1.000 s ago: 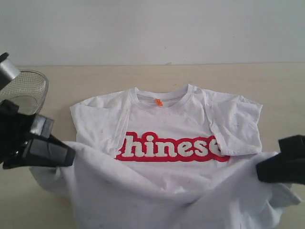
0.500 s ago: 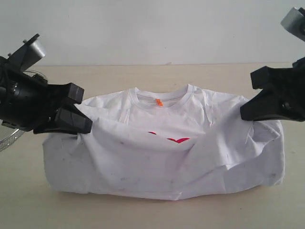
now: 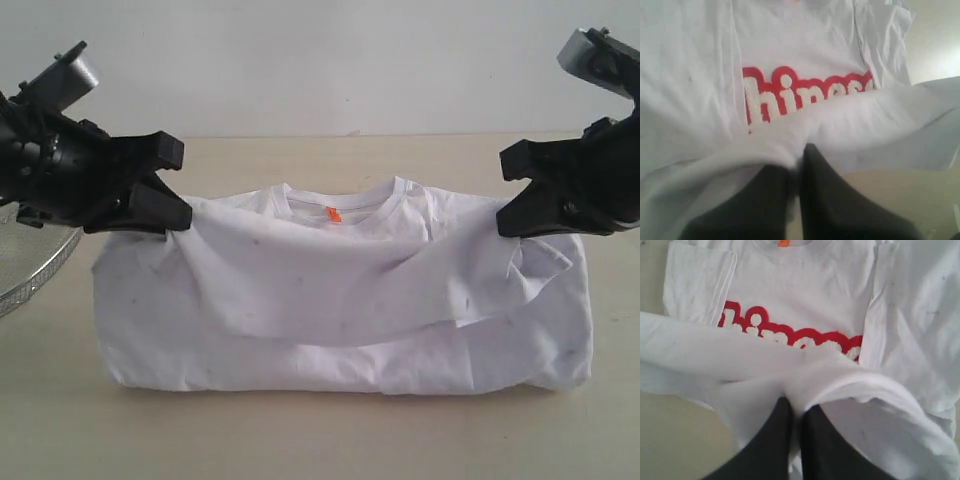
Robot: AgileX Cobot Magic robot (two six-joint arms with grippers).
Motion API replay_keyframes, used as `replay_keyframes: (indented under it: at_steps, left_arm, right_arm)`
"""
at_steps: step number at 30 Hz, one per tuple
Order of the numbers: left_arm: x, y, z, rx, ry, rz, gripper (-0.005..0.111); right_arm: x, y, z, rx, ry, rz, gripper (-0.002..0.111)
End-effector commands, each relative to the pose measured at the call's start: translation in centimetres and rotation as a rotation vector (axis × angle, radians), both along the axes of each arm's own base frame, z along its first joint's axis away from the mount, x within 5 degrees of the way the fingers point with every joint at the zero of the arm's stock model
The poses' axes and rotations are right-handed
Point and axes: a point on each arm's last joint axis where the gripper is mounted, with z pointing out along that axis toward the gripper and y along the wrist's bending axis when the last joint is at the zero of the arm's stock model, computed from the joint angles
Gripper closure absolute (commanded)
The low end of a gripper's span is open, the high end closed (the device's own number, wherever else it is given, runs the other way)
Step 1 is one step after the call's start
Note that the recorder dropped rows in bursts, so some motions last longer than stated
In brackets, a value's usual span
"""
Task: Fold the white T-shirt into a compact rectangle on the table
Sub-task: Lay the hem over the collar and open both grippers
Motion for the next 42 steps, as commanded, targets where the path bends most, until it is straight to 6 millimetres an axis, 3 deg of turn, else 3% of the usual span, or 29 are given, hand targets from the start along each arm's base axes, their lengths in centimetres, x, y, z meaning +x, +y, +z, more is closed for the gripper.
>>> replay_keyframes:
  at_steps: [1, 9, 23, 33, 42]
  left_arm:
    - [1.8, 0.9, 0.1, 0.023, -0.043, 0.019, 0.102]
    - [4.7, 0.3, -1.6, 0.03, -0.029, -0.018, 0.102]
    - [8.5, -0.4, -3.1, 0.042, -0.03, -0.03, 0.102]
    - [9.3, -0.3, -3.2, 0.054, -0.065, -0.007, 0.102]
    - [8.4, -0.7, -3.4, 0.031, 0.019, -0.066, 0.102]
  right_arm:
    - [1.2, -0.3, 0.2, -0.02, -0.038, -0.016, 0.109]
    - [3.2, -0.6, -0.2, -0.023, -0.047, -0.052, 0.109]
    - [6.2, -1.4, -3.6, -0.058, -0.034, -0.138, 0.109]
    - [8.2, -1.4, -2.9, -0.047, -0.066, -0.143, 0.109]
    - [7.8, -1.0, -3.4, -0.023, -0.004, -0.092, 0.109]
